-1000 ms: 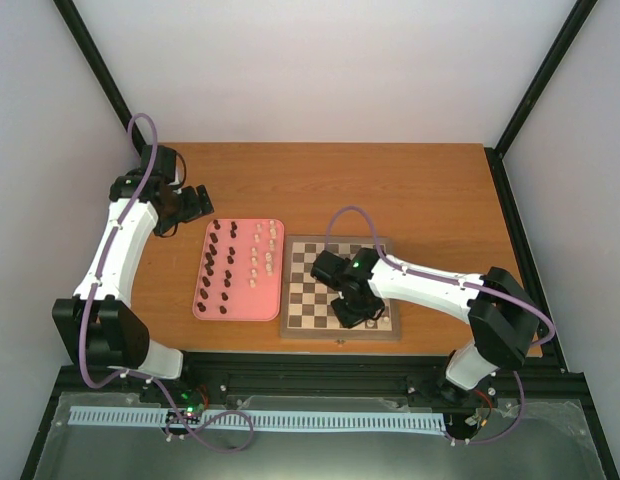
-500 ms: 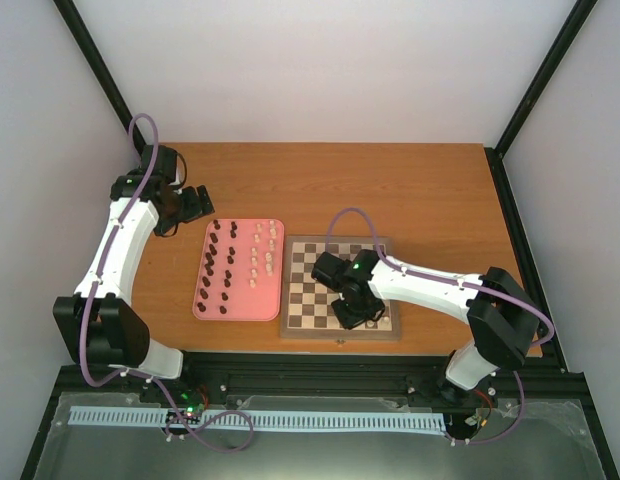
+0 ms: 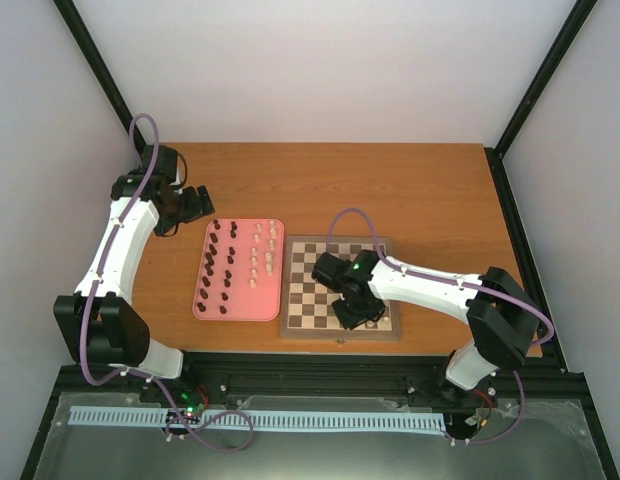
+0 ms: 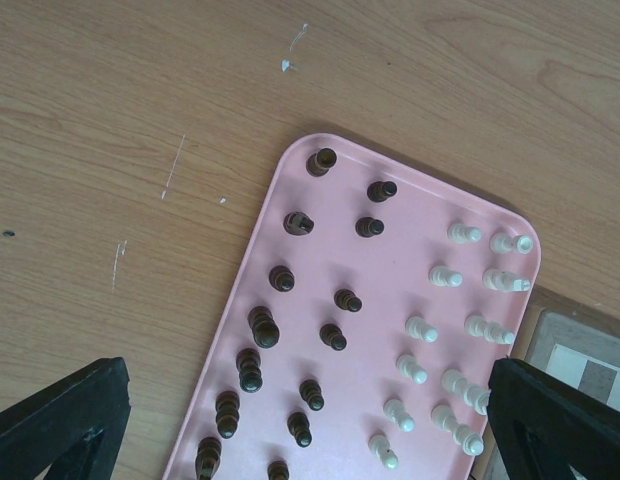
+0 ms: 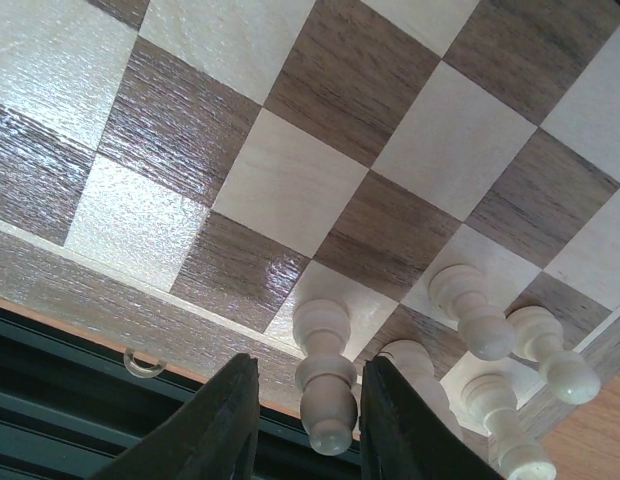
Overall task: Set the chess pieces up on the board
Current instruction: Place the chess piece on the chessboard, then pick up the chess piece from the storage box, then place the chess piece on the chessboard.
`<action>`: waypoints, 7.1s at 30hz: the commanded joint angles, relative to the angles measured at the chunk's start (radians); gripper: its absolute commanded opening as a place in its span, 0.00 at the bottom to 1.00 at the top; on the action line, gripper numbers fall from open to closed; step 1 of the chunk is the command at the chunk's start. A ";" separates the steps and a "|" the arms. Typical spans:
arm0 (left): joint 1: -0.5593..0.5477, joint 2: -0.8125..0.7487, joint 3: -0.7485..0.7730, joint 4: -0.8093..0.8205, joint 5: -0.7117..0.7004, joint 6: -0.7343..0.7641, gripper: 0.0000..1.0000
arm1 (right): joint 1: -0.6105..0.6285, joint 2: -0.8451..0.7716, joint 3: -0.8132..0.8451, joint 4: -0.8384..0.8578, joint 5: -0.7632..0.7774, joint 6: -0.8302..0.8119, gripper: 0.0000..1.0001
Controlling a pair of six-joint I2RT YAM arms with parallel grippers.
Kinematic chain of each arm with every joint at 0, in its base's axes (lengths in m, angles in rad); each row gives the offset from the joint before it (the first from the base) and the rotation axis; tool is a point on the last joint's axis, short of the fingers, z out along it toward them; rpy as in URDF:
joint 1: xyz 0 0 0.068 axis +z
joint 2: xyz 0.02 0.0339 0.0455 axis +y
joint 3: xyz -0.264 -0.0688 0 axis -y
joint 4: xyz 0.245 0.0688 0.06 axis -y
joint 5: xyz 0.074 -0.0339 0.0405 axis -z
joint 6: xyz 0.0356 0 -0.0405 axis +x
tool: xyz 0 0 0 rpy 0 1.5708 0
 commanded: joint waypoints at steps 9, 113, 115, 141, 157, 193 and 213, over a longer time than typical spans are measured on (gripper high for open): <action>-0.003 0.001 0.023 0.005 0.003 0.005 1.00 | -0.003 -0.014 0.109 -0.069 0.065 -0.017 0.38; -0.003 0.005 0.025 -0.002 0.009 0.006 1.00 | -0.022 0.624 1.019 -0.019 -0.139 -0.265 0.09; -0.003 0.008 0.028 -0.002 0.009 0.006 1.00 | -0.021 0.585 1.017 -0.044 -0.153 -0.264 0.09; -0.002 0.010 0.029 -0.005 0.013 0.001 1.00 | -0.023 -0.002 0.149 0.002 -0.011 -0.058 0.09; -0.003 0.002 0.014 -0.001 0.013 0.001 1.00 | -0.013 -0.006 0.067 0.051 -0.057 -0.041 0.09; -0.003 0.020 0.021 0.000 0.006 0.005 1.00 | 0.001 0.044 0.037 0.090 -0.049 -0.038 0.14; -0.002 0.026 0.028 -0.001 0.005 0.003 1.00 | 0.022 0.018 0.009 0.087 -0.034 -0.017 0.13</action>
